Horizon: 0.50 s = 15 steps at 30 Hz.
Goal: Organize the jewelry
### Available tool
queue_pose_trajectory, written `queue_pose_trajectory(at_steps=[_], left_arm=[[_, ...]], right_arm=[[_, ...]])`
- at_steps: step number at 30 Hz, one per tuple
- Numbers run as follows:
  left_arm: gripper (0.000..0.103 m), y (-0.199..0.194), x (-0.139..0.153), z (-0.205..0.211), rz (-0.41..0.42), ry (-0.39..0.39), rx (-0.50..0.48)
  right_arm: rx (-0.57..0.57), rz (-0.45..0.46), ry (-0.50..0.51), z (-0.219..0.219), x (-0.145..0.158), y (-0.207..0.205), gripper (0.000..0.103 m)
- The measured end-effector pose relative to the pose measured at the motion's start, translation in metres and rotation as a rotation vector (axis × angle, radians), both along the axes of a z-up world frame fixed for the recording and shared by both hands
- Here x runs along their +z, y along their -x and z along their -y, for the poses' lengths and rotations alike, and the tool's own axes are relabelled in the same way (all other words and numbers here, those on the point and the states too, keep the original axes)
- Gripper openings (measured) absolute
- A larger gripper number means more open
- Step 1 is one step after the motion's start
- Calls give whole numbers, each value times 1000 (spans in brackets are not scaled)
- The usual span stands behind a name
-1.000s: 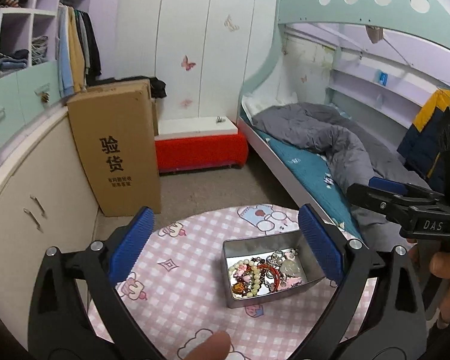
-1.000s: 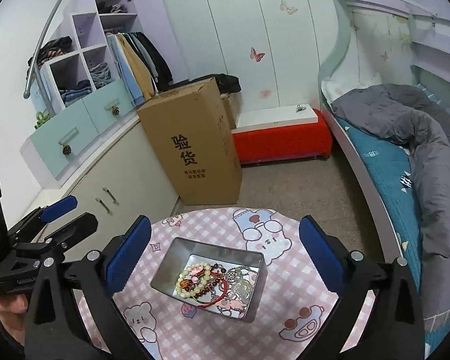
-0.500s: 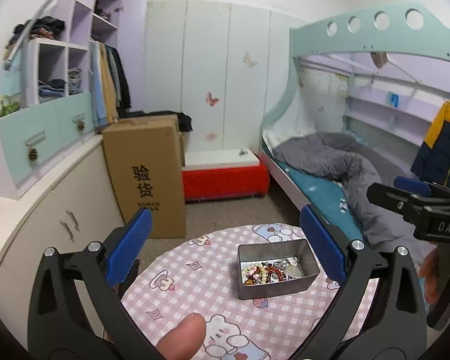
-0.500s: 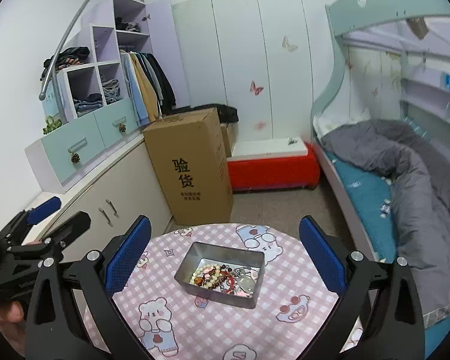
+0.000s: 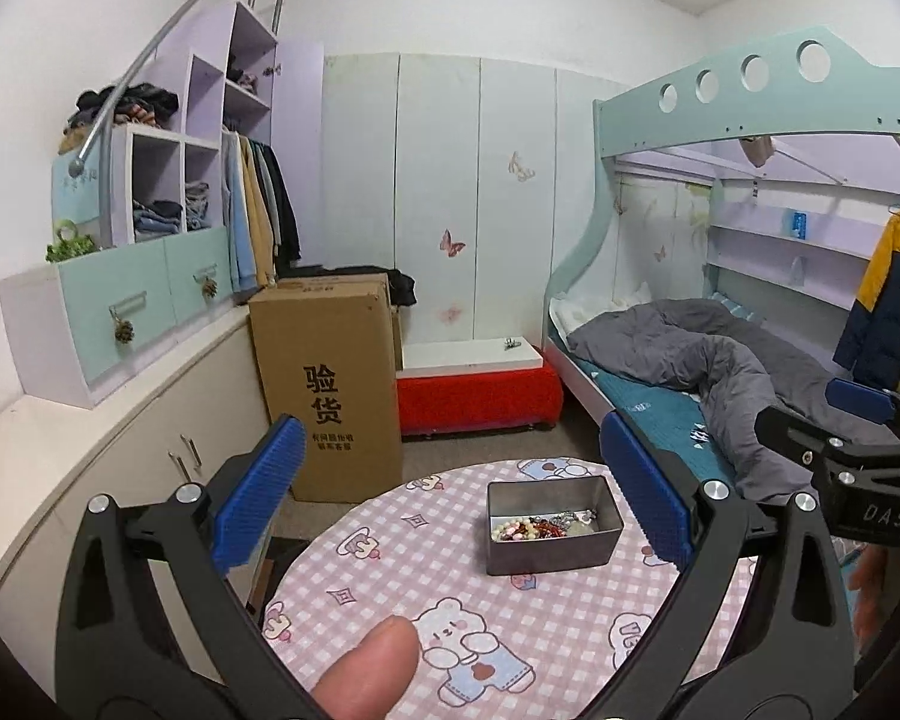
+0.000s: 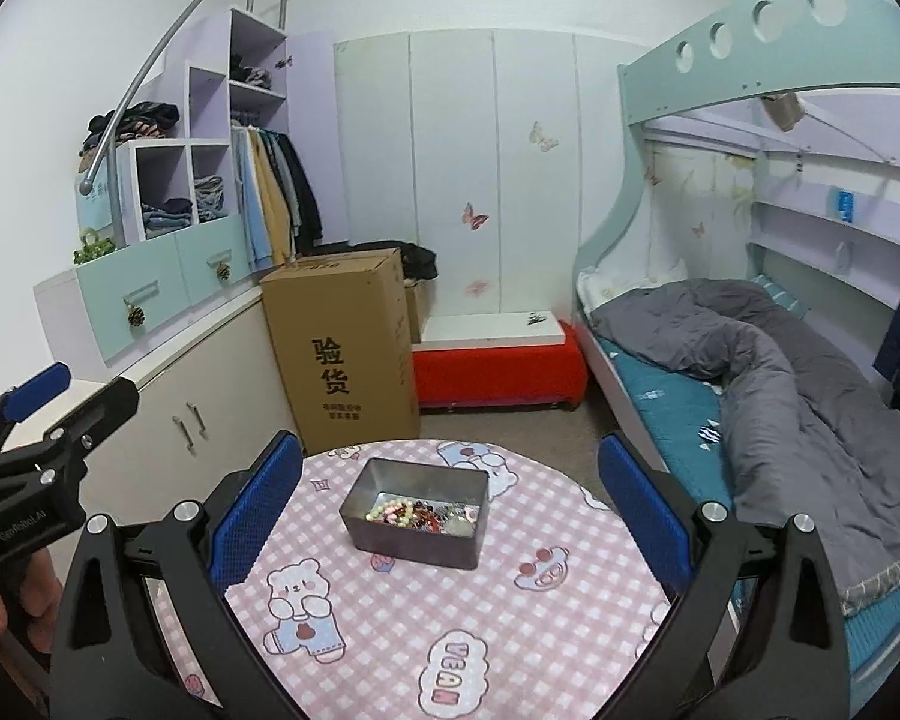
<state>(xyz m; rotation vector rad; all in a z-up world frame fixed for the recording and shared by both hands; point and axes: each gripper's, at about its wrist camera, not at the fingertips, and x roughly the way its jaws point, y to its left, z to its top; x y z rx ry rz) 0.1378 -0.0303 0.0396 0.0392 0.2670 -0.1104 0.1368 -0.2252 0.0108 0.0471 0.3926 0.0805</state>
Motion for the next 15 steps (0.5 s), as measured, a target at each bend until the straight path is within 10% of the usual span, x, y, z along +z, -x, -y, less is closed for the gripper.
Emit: queue_pose_trajectory(at_steps=[15], left_arm=[[97,77,-1,-4,108,24,27]], right_arm=[[-53,88,2,-18,-6,78,95]])
